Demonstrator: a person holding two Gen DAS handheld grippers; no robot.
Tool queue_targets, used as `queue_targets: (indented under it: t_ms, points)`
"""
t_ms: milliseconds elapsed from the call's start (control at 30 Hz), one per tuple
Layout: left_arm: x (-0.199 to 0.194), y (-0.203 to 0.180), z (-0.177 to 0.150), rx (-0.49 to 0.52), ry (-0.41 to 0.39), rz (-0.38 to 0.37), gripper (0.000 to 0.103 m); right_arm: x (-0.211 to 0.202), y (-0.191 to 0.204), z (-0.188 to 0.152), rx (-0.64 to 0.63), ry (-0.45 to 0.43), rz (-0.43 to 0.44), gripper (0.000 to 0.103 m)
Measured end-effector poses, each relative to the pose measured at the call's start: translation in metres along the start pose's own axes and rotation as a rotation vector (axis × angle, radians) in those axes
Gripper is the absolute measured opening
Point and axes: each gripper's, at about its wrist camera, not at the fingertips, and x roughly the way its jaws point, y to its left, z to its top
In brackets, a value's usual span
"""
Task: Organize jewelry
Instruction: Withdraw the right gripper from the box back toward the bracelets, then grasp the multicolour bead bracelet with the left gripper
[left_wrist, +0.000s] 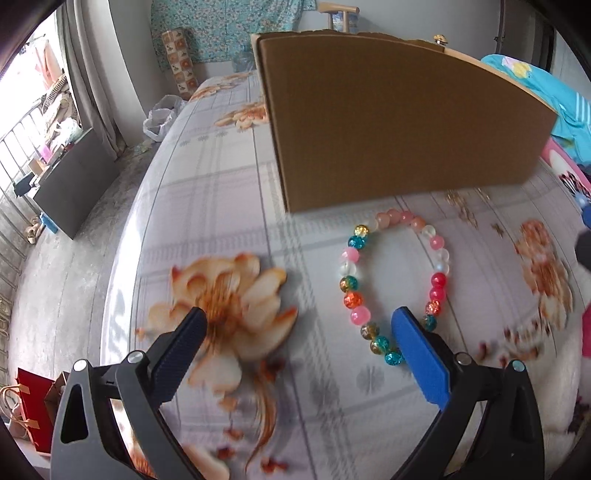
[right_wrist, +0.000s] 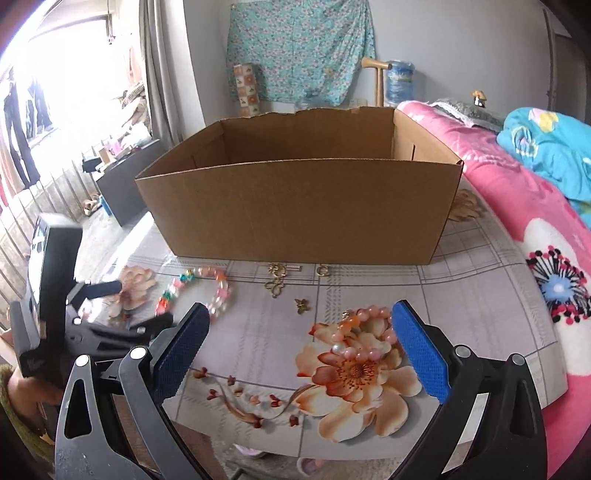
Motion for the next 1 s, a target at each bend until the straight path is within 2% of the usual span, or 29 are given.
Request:
queue_targets:
  t_ms: [167, 233, 300, 400, 533, 600, 800, 833, 1000]
  points:
    - [-0.010, 0.007, -0.016, -0.006, -0.004, -0.002, 0.098, -0.009, 0.004, -0.002, 0.009, -0.004, 0.054, 0.094]
    - [-0.014, 0.004, -0.020, -0.008, -0.011, -0.003, 0.094, -0.011, 0.007, -0.003, 0.005, -0.001, 0.075, 0.091]
    - [-0.020, 0.001, -0.021, 0.000, -0.031, -0.002, 0.082, -0.012, 0.011, -0.003, -0.005, 0.006, 0.095, 0.088]
    - [-0.028, -0.002, -0.024, 0.022, -0.074, -0.017, 0.070, -0.007, 0.018, -0.002, -0.006, 0.034, 0.155, 0.080]
    - [-0.030, -0.010, -0.021, 0.034, -0.118, -0.073, 0.066, 0.007, 0.026, -0.002, 0.016, 0.097, 0.245, 0.066]
    - [-0.028, -0.010, -0.018, 0.040, -0.126, -0.087, 0.060, 0.016, 0.031, -0.002, 0.012, 0.125, 0.266, 0.059]
    - [-0.019, -0.007, -0.013, 0.045, -0.112, -0.119, 0.042, 0.039, 0.042, -0.001, 0.009, 0.200, 0.291, 0.042]
    - [-0.016, -0.006, -0.012, 0.043, -0.110, -0.122, 0.042, 0.043, 0.043, -0.001, 0.008, 0.209, 0.287, 0.039]
    - [-0.017, -0.007, -0.014, 0.044, -0.107, -0.124, 0.041, 0.055, 0.052, 0.000, -0.018, 0.235, 0.282, 0.036]
